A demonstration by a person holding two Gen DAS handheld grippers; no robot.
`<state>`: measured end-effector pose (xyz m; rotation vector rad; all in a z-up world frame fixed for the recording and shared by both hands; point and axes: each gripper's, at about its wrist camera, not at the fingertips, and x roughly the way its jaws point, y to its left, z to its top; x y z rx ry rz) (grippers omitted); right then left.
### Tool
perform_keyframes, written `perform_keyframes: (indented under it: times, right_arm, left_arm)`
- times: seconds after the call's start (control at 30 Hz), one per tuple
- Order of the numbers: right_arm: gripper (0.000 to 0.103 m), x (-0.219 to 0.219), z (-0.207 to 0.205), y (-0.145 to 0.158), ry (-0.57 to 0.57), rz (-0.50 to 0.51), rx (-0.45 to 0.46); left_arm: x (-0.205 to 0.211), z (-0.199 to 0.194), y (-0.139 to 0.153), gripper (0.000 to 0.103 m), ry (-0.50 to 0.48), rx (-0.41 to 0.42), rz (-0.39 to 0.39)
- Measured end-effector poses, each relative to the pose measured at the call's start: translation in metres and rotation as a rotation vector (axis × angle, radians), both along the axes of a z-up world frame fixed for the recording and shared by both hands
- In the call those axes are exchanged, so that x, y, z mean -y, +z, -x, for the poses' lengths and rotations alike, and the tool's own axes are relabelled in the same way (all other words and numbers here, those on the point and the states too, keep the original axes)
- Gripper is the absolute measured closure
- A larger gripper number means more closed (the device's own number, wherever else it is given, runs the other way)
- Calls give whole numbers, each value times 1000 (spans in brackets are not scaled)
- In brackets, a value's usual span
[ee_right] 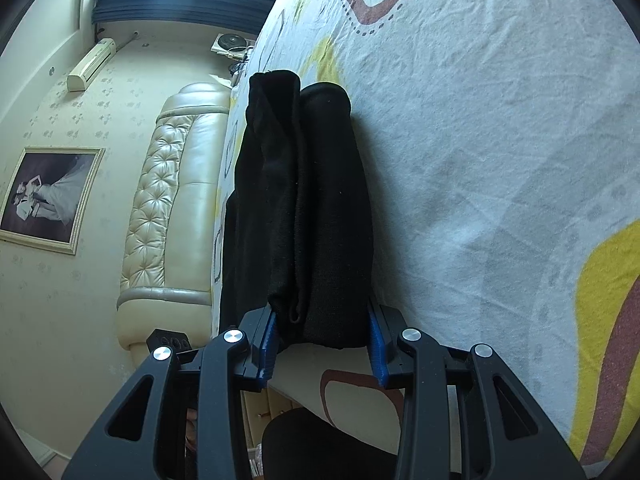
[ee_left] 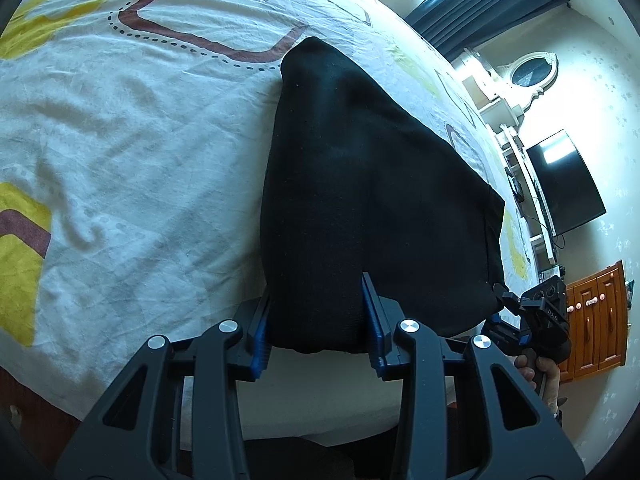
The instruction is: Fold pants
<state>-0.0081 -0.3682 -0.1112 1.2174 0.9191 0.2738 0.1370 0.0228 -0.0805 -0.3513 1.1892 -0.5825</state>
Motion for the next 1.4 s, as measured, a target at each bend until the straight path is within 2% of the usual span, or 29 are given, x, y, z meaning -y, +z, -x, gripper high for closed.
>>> perform_keyframes:
  times: [0.67,0.83,0.93,1.0,1.13,1.27,1.3,1.4]
  right_arm:
    - [65,3,4,-5,1,-15,-5]
    - [65,3,5,-6,-2,-24,-6]
    - [64,2,5,-6,-1,-38,-5]
    - [64,2,6,-7,-6,-49,-3]
    - [59,4,9,-9,-12,-81,11]
    - [54,4,11,-7,-12,-90,26]
    - [51,3,12,-5,-9,-82,26]
    - [42,-1,13,2,-5,-54,32]
  left_arm:
    - [-1,0,-2,64,-4,1,2]
    - [-2,-1,-3,60,-1,0,1]
    - [-4,-1,-6,55,11,-15,9]
    - [-6,-2,-8,48,24,-29,14]
    - [-12,-3,-13,38,30,-43,57]
    - [-14,-1,-15,19,31,-48,112]
    - [-13,1,-14,12,29,-45,112]
    - [-7,8,-8,10,19,-21,57]
